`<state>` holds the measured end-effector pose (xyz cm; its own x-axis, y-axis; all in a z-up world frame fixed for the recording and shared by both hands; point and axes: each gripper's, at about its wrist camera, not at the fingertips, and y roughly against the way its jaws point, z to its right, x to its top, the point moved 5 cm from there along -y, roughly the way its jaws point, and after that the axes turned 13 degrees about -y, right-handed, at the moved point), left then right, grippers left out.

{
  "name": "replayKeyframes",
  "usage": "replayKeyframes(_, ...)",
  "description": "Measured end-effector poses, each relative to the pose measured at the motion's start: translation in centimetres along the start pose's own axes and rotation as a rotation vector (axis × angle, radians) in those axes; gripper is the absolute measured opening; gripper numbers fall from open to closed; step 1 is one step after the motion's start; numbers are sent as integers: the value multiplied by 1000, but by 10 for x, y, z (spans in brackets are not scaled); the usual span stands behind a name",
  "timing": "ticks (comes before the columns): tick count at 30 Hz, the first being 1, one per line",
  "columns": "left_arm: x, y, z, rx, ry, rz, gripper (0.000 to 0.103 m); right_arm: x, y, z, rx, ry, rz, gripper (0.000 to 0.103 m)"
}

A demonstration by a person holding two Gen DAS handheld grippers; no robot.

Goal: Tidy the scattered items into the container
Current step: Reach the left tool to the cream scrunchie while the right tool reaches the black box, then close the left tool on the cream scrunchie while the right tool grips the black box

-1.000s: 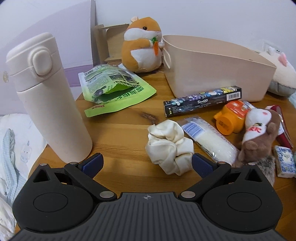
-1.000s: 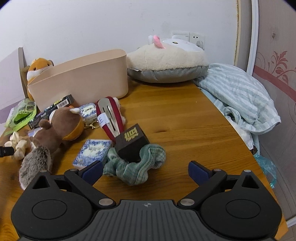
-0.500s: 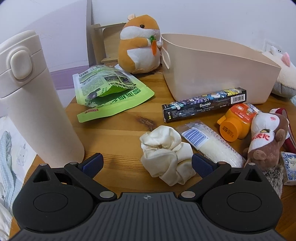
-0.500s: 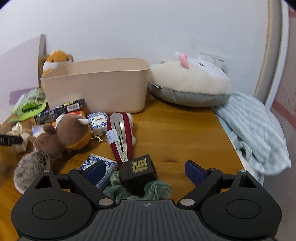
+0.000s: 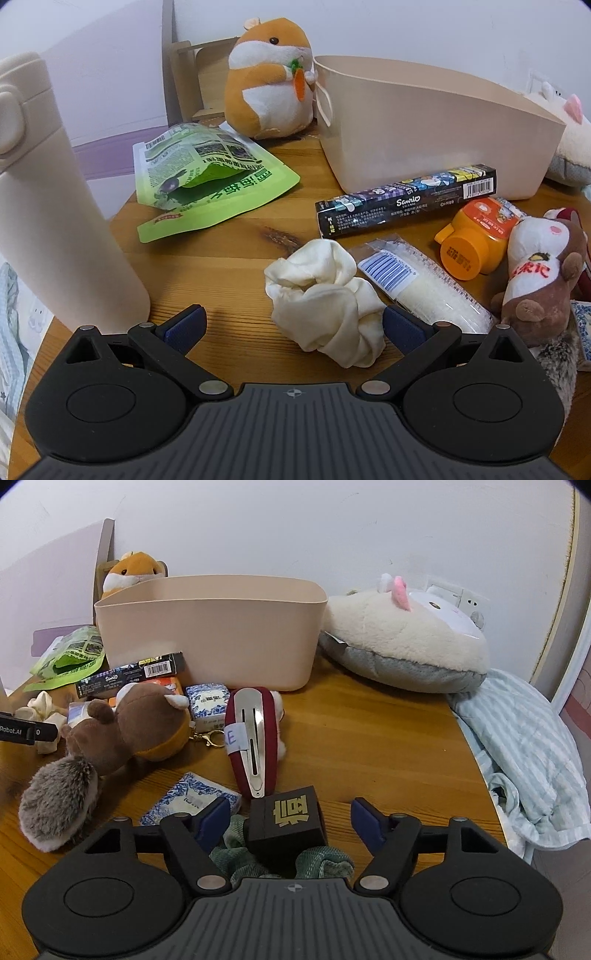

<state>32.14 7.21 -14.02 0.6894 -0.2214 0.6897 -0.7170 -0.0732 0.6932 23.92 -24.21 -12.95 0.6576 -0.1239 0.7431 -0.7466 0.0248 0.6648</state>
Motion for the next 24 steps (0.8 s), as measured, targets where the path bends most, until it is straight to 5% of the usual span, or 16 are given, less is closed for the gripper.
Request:
replayKeyframes(7,0,-6,2,-8,-3,-15,103,-2,-6,-1,-11,-3,-32,56)
replayKeyframes(15,3,-3,3,-38,17,-6,59,-1,-6,-2,-2,-9,-43,47)
replayKeyframes(24,2,2,4,-50,19,-7,30,0,-1,0,8,-32,-34,43)
